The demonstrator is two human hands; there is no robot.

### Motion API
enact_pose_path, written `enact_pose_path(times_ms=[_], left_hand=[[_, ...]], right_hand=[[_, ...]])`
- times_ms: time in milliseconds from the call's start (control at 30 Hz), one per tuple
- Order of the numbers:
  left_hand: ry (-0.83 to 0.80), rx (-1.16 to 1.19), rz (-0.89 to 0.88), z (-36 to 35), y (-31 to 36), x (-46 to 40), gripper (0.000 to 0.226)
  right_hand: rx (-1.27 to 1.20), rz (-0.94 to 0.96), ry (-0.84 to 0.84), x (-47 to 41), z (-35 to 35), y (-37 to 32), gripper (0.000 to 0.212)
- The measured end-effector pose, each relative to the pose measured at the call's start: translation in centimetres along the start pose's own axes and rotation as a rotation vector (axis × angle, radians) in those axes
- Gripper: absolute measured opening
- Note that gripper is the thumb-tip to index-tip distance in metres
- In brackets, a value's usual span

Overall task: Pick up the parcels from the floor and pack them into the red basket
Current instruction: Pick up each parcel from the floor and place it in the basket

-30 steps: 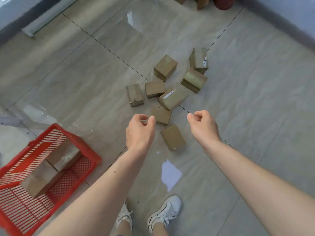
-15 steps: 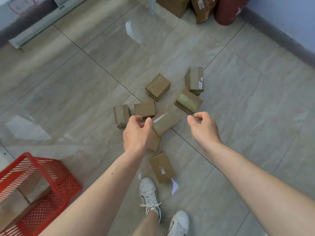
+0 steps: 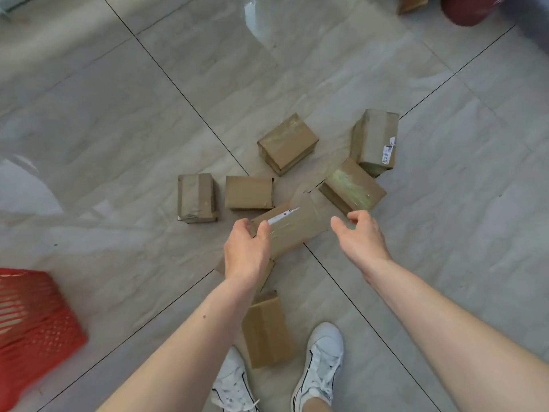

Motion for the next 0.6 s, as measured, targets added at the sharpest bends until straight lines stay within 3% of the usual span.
enact_pose_path(times_ms=[300,500,600], left_hand=[[-0.089,-0.009,0.101,-8.2,-4.5,-9.9,0.052],[-0.116,-0.01,0.122,-10.1,-5.5,-13.3,0.06],[-0.125,0.074,0.109,-10.5,-5.5,-13.4,0.046]], right_hand=[[0.067,-0.061,-0.154,-10.1,-7.6,6.9,0.065],[-0.041,-0.127,-0.201,-12.8,-11.1,8.5,0.049],[-0.069,-0.146,-0.19,-12.9,-11.2,8.6,0.042]])
Point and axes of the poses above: each hand's wrist, its own x-axis away from the middle knuckle, its own z-axis out of the back of the hand, y = z × x, the point moved 9 cm from there along -x, towards the middle knuckle, and after that the axes turned 12 degrees about -x, right-handed, at the moved point
